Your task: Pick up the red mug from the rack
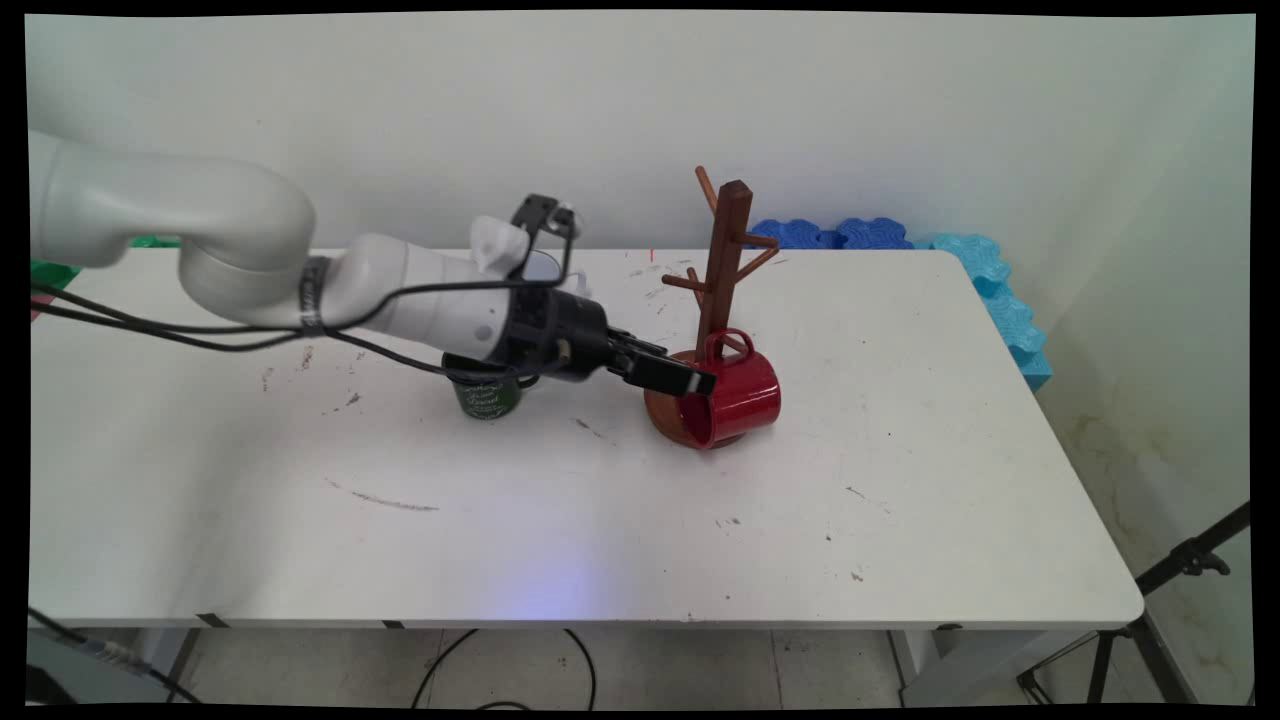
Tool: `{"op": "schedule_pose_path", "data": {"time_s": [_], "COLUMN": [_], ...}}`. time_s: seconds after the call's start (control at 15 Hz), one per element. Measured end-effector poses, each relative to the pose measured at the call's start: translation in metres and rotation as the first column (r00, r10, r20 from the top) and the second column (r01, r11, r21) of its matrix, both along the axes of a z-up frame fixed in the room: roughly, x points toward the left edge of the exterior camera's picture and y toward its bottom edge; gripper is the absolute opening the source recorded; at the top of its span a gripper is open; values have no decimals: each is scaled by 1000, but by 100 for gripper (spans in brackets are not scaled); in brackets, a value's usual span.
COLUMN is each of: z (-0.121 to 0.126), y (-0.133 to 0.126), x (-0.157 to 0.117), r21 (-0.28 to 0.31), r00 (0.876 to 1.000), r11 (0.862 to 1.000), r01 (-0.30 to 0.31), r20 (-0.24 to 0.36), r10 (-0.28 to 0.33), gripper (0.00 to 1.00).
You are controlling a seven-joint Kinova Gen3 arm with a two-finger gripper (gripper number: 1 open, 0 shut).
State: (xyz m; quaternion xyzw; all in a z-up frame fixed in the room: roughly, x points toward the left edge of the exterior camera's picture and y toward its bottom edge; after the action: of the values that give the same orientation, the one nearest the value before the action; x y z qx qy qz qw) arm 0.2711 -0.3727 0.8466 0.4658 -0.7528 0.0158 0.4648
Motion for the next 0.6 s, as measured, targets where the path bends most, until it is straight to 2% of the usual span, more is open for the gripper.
{"op": "schedule_pose_path", "data": {"time_s": [0.6], "z": [-26], "y": [3], "x": [-33], "r21": [34], "r00": [999], "r11": [999], "r01": [-32], "r20": [-25], "r10": [33], "gripper": [100]}}
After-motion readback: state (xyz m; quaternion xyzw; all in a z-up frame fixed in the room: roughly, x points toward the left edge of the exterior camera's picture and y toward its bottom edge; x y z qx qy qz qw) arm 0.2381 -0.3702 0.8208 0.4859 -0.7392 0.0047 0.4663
